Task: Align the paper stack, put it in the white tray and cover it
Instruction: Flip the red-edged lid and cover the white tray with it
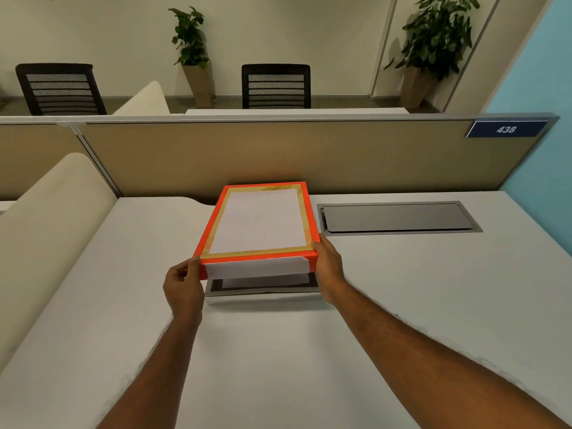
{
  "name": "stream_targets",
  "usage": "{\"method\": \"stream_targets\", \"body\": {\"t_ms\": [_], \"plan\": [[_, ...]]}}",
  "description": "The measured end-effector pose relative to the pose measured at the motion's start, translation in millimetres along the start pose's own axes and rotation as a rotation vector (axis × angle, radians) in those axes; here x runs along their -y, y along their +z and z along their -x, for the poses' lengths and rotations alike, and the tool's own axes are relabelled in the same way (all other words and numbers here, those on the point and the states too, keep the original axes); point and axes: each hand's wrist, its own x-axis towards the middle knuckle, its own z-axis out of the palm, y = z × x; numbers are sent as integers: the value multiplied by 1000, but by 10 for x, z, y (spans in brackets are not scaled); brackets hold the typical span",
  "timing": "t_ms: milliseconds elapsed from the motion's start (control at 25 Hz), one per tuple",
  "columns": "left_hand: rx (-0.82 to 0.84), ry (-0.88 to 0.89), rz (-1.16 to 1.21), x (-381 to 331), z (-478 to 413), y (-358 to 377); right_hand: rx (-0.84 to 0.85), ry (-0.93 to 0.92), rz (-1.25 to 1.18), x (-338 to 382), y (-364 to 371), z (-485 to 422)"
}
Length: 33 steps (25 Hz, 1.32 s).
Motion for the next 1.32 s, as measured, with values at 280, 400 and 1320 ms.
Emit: {"method": "stream_targets", "body": {"t_ms": [280, 400, 1320], "plan": [[16, 24, -99, 172, 158, -56, 89, -25, 105, -229, -207, 102], [34, 6, -161, 295, 220, -87, 151, -46, 207, -353, -302, 128], [367, 327, -786, 335, -114, 142, 153, -339, 854, -399, -220, -324]]}}
